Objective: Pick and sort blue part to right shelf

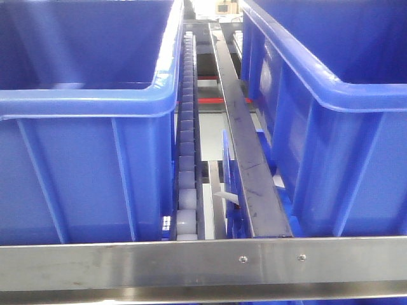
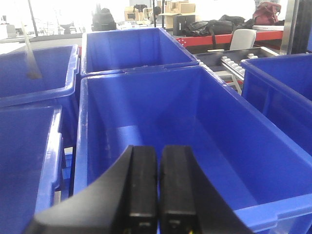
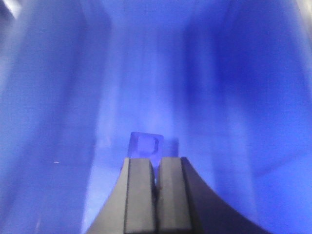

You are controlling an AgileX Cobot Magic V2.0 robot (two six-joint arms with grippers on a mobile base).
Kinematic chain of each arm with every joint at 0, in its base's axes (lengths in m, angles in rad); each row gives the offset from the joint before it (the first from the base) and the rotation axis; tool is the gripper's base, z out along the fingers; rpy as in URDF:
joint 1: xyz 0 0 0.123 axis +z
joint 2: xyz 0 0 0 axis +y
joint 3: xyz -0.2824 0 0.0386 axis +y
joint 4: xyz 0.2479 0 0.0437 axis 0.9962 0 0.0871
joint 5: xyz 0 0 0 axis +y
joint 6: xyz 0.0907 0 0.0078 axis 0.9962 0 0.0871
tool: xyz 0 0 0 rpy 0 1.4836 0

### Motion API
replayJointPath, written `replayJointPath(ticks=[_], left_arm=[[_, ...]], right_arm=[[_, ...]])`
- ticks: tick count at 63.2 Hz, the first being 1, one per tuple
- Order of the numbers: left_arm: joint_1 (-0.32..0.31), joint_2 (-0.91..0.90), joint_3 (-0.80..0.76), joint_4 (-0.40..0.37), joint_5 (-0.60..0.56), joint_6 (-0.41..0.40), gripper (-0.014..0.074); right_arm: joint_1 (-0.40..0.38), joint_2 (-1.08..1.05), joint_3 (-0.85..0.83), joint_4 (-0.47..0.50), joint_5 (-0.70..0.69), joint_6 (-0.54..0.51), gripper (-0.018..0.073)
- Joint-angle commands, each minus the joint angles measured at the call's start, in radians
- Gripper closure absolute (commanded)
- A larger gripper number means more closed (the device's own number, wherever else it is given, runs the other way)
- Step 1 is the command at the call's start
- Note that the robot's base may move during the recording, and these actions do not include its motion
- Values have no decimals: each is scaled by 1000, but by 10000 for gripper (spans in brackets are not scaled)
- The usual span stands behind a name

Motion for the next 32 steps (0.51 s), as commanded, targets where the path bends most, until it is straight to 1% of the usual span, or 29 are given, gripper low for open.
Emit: replayJointPath(ticks=[1, 10, 20, 26, 32], left_arm=[[-6, 18, -15, 9, -104, -4, 474], [-6, 18, -13, 9, -102, -4, 474], [-6, 18, -13, 9, -102, -4, 474], [-6, 18, -13, 9, -102, -4, 474], [-6, 18, -13, 9, -102, -4, 474]], right_arm=[[-3, -123, 48, -10, -111, -4, 528], [-3, -300, 160, -10, -133, -4, 528], [-3, -447, 234, -10, -179, -4, 528], [-3, -492, 259, -10, -225, -4, 528], [-3, -497, 263, -10, -236, -4, 528]])
